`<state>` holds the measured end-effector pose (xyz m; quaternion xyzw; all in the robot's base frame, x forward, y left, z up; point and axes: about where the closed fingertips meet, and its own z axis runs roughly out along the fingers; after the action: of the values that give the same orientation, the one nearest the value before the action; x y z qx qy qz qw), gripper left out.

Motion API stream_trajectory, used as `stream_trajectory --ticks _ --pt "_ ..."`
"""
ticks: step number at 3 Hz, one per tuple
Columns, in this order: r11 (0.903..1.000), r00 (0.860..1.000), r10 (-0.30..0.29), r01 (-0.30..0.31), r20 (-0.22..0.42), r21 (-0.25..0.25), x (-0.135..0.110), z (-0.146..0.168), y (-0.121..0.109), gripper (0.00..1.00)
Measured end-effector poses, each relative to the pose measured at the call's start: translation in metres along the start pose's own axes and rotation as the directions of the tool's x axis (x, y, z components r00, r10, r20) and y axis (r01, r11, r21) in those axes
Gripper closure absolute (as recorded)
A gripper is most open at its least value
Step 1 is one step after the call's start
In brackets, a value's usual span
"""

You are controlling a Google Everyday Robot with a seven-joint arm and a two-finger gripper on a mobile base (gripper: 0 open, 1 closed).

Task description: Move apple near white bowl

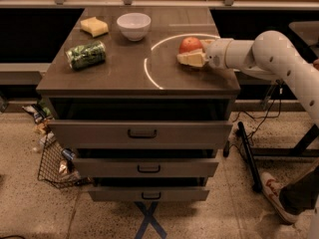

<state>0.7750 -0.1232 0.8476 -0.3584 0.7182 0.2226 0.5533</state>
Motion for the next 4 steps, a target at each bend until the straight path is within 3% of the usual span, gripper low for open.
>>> stream_trajectory --ticks 1,2,4 --pt "0.9996 0.999 -0.025 0.026 0.048 -0.012 -0.031 0.026 0.003 0.83" --pt "0.9992 0.997 -0.032 0.033 0.071 -0.021 -0.054 0.055 0.009 1.00" --pt "0.9996 0.999 -0.027 0.027 0.042 0.009 -0.045 0.107 0.000 1.00"
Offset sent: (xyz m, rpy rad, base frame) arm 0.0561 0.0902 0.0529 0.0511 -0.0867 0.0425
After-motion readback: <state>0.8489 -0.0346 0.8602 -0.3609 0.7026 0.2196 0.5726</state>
